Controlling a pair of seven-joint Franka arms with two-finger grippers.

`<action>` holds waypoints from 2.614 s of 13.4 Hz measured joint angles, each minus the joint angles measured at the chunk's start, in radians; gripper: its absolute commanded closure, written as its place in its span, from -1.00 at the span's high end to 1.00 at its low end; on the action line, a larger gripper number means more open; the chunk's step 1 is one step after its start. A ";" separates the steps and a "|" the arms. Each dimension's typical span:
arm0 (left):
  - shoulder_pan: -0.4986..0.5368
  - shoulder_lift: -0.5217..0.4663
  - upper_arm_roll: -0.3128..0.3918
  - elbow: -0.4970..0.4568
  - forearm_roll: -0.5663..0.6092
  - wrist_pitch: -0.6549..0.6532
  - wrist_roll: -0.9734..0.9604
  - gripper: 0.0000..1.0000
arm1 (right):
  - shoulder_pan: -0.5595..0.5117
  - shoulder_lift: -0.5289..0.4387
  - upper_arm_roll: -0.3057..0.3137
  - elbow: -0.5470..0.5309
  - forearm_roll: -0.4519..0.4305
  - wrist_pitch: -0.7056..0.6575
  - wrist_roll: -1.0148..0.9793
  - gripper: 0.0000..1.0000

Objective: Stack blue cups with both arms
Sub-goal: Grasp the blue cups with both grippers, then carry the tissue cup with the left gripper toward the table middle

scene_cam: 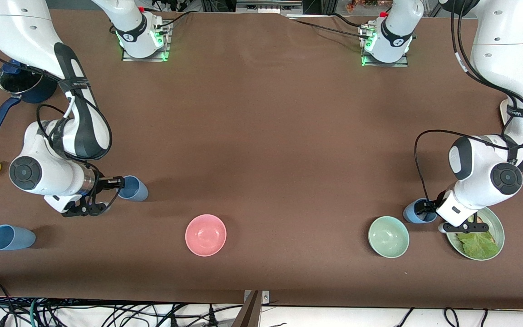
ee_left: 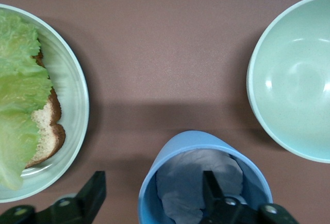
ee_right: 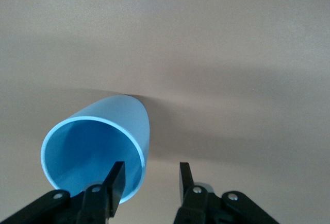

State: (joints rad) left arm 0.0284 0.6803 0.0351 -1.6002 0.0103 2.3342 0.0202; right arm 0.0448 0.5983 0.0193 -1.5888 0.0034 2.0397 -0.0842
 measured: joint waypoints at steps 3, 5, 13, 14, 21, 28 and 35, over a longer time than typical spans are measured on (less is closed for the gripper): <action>0.001 0.000 0.000 0.000 0.000 0.000 0.000 -0.44 | 0.000 0.000 0.006 -0.006 0.000 0.006 0.000 -0.19; 0.002 0.000 0.000 0.000 0.000 0.000 0.000 -0.81 | 0.001 0.000 0.011 -0.015 0.000 0.020 0.001 -0.30; 0.004 -0.001 -0.004 0.002 -0.003 0.001 0.000 -1.00 | 0.001 0.000 0.012 -0.033 0.000 0.049 0.001 -0.74; 0.004 -0.002 -0.008 0.004 -0.003 0.001 0.000 -1.00 | 0.001 0.000 0.012 -0.034 0.000 0.051 0.001 -0.75; 0.005 -0.073 -0.059 0.019 -0.038 -0.117 -0.006 -1.00 | 0.001 0.000 0.012 -0.035 0.001 0.055 0.001 -0.90; 0.003 -0.069 -0.084 -0.018 -0.079 -0.161 -0.011 -1.00 | 0.001 -0.001 0.013 -0.035 0.003 0.056 0.001 -1.00; -0.031 -0.090 -0.251 -0.016 -0.101 -0.193 -0.318 -1.00 | 0.001 -0.001 0.014 -0.035 0.003 0.057 0.001 -1.00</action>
State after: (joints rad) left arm -0.0031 0.5908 -0.2159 -1.6158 -0.0904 2.1414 -0.2983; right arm 0.0459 0.5976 0.0329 -1.6239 0.0059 2.0966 -0.0831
